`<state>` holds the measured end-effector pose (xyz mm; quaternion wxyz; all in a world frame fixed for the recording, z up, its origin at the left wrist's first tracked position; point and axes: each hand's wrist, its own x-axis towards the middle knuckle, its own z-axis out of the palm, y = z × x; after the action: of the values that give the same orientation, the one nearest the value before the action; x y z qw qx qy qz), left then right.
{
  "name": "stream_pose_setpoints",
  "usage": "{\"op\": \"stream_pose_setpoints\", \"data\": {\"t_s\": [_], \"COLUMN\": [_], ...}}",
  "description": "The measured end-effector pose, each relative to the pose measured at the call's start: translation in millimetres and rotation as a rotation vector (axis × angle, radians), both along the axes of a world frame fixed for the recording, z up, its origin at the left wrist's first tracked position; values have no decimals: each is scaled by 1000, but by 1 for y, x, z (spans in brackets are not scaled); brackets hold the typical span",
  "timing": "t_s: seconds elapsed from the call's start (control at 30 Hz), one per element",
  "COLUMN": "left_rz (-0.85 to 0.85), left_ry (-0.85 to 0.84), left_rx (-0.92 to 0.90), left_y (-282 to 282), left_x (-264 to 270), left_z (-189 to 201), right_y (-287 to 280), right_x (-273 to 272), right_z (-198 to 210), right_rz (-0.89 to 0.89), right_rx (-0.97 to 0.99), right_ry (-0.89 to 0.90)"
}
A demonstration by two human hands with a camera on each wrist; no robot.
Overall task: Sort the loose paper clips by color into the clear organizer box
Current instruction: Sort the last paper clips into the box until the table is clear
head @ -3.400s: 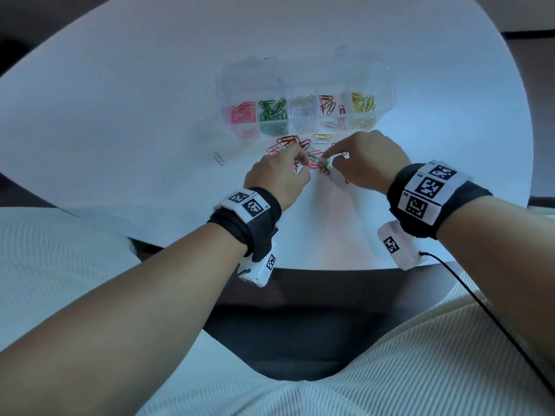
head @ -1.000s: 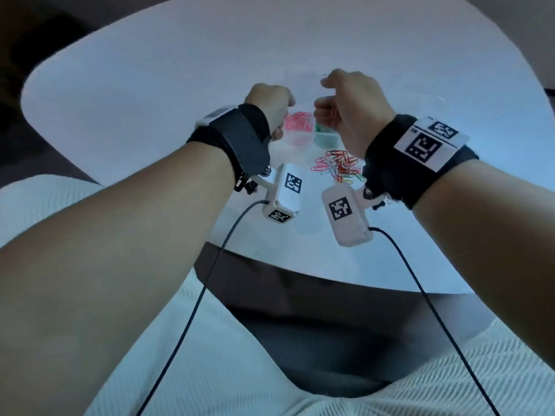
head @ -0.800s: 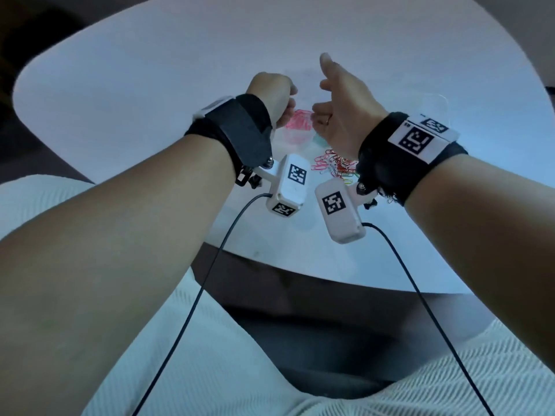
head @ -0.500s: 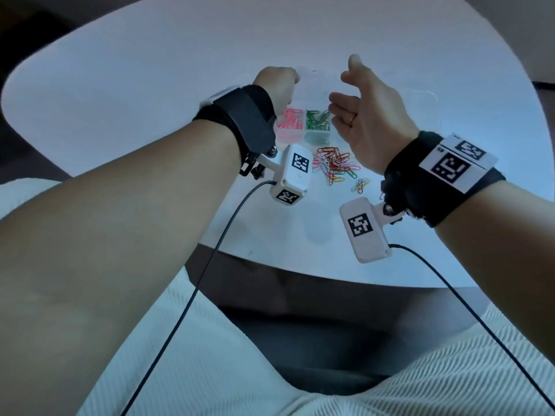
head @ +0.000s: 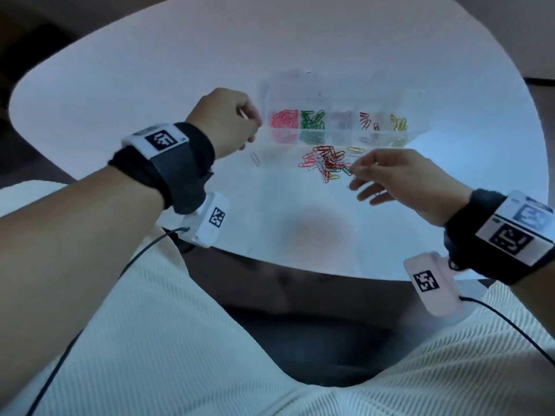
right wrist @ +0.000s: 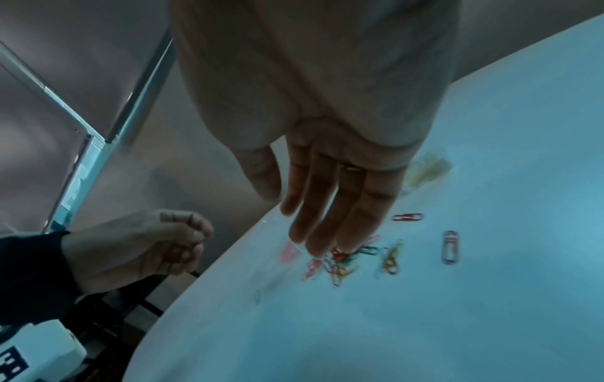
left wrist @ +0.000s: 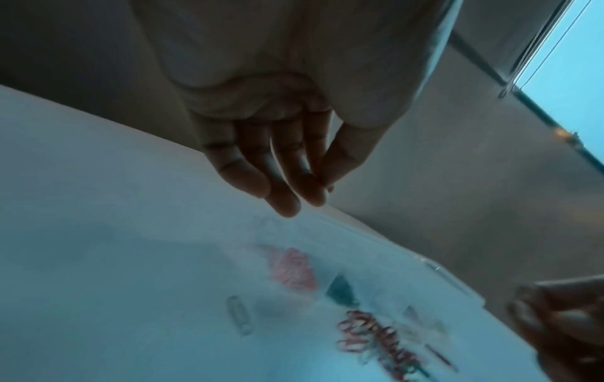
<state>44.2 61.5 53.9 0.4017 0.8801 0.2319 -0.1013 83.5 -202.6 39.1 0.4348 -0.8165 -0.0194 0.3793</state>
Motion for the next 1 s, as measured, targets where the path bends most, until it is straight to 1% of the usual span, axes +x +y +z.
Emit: {"op": "stream_pose_setpoints", "data": {"t_s": [0.03, 0.1, 0.17, 0.27, 0.33, 0.4, 0.47, 0.57, 0.73, 0.83, 1.0], "left_rz": [-12, -35, -92, -241, -340, -447, -514, -518, -455, -444, -447], "left_ry": [29, 69, 107, 149, 149, 155, 163, 146, 148, 176, 202], "left_rx": [44, 90, 99, 159, 227, 302, 352, 373, 352, 363, 337], "left_y": [4, 10, 11, 9, 8, 8, 8, 7, 2, -1, -13], "left_x": [-5, -8, -8, -8, -6, -4, -2, -2, -3, -5, -4], "left_z": [-3, -14, -27, -47, -58, -66, -73, -77, -74, -74, -73], "right_y": [-5, -14, -21, -30, -35, -38, -38, -32, -12, -3, 5], "right_x": [-2, -2, 2, 8, 10, 10, 8, 9, 20, 22, 21], "right_z": [-2, -5, -9, -16, -23, -31, -38, -47, -61, -63, -63], "right_rz": [25, 14, -66, -177, -165, -105, -33, 32, 101, 145, 140], "right_rx": [-52, -124, -145, -150, -194, -263, -332, -362, -380, -416, -476], "right_ry": [-6, -56, -118, -163, -197, -256, -319, -389, -493, -511, -452]}}
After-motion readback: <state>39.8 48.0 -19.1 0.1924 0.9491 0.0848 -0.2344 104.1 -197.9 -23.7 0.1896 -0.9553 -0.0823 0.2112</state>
